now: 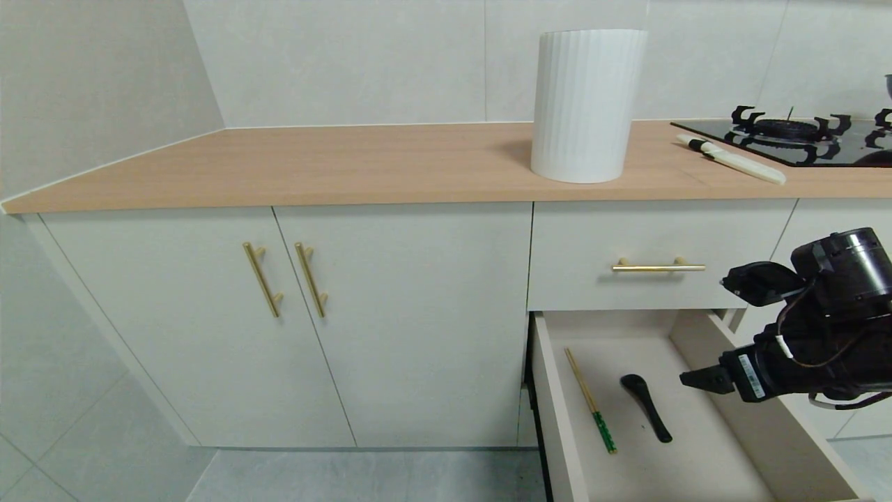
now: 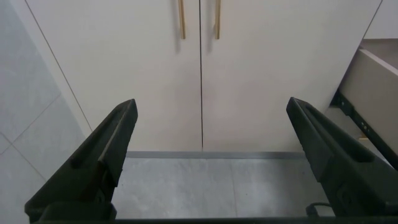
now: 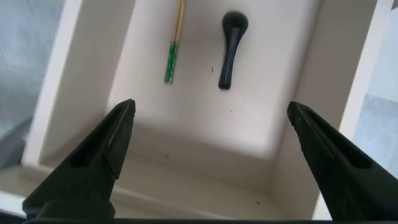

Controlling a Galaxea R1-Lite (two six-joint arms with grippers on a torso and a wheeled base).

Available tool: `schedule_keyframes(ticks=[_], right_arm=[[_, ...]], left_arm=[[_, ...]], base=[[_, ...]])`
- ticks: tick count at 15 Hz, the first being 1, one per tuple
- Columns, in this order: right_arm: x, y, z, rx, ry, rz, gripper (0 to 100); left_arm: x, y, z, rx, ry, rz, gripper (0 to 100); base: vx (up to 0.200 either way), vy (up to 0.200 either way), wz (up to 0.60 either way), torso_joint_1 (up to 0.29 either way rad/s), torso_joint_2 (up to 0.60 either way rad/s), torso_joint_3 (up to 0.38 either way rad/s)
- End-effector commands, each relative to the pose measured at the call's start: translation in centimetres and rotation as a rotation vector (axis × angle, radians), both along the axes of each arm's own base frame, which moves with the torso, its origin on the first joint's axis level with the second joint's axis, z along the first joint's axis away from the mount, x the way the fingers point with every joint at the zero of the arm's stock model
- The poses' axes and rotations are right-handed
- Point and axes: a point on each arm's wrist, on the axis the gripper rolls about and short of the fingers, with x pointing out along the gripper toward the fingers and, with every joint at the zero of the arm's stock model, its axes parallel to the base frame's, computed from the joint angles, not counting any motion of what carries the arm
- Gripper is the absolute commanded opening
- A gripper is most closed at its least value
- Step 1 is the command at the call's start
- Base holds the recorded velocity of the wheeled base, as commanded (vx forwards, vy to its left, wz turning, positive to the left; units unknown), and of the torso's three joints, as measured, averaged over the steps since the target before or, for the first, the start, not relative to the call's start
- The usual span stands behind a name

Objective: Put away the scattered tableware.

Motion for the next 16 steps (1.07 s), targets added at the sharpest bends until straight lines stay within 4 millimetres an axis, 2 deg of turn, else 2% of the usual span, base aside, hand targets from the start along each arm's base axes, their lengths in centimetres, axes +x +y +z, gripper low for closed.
schedule_keyframes(ticks=[1, 7, 16], right_arm=[[-0.2, 0.0, 0.2, 0.001, -0.008, 0.004, 100], [-0.7, -0.1, 0.0, -0.021, -0.002, 0.026, 100], [-5.1, 1.9, -4.3, -0.246, 0.120, 0.393, 100]], left_arm=[[0.0, 0.0, 0.0, -0.001, 0.000, 0.000, 100], [0.0, 0.0, 0.0, -0.002, 0.000, 0.000, 100], [0.0, 0.0, 0.0, -0.002, 0.000, 0.003, 100]], base=[[-0.200, 0.000, 0.00, 0.002, -0.01, 0.002], [-0.200, 0.000, 0.00, 0.003, 0.00, 0.002], [0.000, 0.000, 0.00, 0.000, 0.00, 0.000]])
